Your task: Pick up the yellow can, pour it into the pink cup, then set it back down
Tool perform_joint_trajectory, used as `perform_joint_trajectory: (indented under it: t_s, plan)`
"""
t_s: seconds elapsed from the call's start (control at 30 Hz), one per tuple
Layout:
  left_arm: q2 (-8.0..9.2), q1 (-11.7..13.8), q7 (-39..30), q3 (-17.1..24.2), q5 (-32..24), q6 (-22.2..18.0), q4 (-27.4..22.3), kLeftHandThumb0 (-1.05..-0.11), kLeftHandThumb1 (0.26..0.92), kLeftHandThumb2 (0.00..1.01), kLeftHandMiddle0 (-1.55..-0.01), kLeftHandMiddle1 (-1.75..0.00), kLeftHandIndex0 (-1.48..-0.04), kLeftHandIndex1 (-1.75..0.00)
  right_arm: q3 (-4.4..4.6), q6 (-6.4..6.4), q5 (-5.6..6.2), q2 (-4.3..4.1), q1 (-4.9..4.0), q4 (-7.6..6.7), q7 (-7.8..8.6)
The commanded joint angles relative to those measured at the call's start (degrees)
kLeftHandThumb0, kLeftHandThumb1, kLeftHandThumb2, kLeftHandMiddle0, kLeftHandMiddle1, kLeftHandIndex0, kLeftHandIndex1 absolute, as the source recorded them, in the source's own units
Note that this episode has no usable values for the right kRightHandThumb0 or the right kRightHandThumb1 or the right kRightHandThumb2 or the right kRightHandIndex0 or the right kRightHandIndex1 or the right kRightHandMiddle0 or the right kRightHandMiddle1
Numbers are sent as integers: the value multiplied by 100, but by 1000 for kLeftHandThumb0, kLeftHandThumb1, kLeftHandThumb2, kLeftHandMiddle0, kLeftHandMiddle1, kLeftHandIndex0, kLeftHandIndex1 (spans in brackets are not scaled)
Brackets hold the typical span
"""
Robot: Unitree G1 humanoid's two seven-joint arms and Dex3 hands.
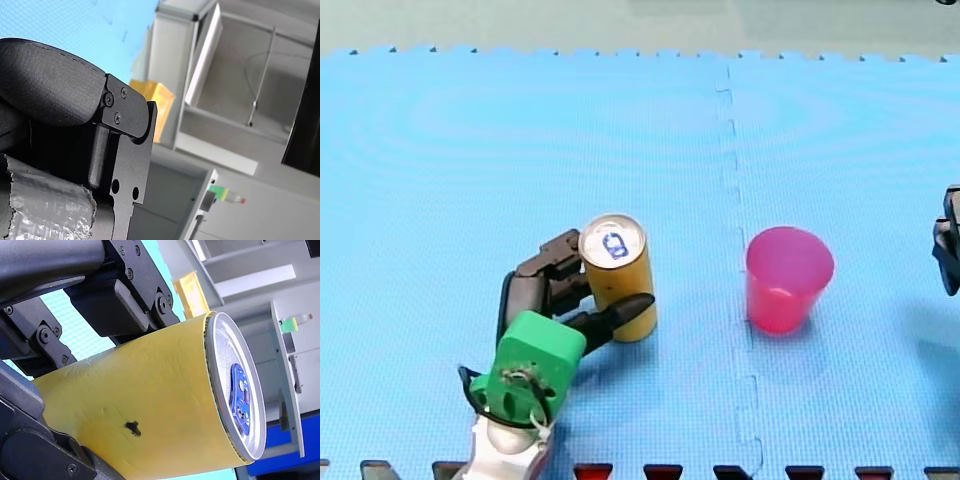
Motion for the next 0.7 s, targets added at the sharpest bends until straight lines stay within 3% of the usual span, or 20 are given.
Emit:
perform_joint_trajectory:
  t_s: [0.0,0.67]
  plan:
    - [41,45,71,-45,107,74,56,-369,822,0,-1285,-1,-1185,0,-11,-8,18,-34,-14,6,-5]
    - [156,-89,870,-417,700,264,6,-369,821,0,-1278,0,-1190,-2,17,-23,-16,-11,9,-14,-59]
